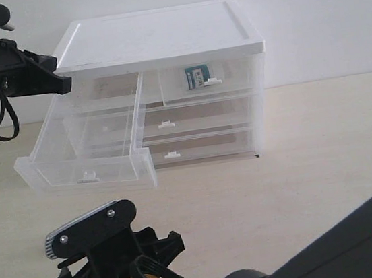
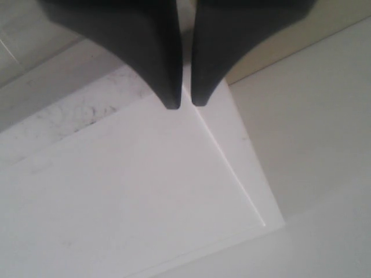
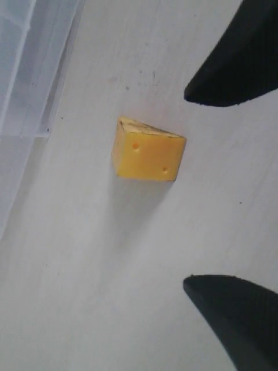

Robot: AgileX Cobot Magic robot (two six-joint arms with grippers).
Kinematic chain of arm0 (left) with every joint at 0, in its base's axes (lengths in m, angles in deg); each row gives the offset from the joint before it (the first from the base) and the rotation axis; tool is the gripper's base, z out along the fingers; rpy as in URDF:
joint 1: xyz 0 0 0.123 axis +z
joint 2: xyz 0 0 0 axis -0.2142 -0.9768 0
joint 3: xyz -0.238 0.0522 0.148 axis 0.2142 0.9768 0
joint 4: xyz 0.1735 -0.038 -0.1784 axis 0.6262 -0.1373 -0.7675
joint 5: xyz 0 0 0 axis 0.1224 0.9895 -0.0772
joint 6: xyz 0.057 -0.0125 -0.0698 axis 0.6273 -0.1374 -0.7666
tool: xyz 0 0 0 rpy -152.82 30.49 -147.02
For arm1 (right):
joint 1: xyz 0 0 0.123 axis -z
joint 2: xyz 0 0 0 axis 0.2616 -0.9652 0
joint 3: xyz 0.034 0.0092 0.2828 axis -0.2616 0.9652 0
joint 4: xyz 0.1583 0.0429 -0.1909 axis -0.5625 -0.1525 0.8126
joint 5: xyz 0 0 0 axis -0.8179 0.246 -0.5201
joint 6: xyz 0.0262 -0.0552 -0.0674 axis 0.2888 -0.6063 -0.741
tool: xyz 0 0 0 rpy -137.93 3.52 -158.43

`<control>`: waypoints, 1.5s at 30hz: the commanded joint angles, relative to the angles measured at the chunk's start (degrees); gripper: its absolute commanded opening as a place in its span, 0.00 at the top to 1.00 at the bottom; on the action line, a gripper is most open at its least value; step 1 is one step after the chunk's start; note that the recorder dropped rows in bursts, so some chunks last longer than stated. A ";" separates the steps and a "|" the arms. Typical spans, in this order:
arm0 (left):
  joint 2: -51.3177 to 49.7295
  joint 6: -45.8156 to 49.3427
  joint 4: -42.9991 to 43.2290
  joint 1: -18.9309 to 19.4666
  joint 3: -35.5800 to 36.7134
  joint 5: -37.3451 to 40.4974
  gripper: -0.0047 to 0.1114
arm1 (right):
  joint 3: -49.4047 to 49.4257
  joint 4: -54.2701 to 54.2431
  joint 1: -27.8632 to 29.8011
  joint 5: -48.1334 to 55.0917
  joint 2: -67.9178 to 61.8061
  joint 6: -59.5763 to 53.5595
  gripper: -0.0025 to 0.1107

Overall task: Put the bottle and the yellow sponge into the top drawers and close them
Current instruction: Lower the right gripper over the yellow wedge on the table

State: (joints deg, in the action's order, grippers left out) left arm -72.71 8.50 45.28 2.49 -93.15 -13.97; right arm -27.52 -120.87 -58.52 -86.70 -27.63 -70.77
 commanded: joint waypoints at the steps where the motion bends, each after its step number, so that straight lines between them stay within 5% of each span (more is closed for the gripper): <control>1: 0.52 0.10 -0.05 0.09 0.12 0.62 0.92 | -4.25 -0.03 0.04 0.31 -2.71 -0.18 0.34; 29: 0.52 0.10 -0.05 0.09 0.12 0.50 0.92 | -14.63 -6.47 6.85 8.78 -9.47 -7.50 0.38; 35: 0.52 0.10 -0.05 0.09 0.12 0.50 0.92 | -14.63 -6.47 6.85 9.62 -9.47 -8.31 0.61; 40: 0.52 0.10 -0.05 0.09 0.12 0.50 0.92 | -14.63 -7.21 6.85 10.49 -9.47 -8.85 0.98; 45: 0.52 -0.42 -0.05 0.09 0.12 0.58 0.92 | -14.63 -9.61 6.85 9.85 -9.37 -11.63 0.98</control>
State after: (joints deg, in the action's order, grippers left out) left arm -72.71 8.50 45.28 2.49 -93.15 -13.97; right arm -41.97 -129.11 -52.12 -76.50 -37.10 -80.46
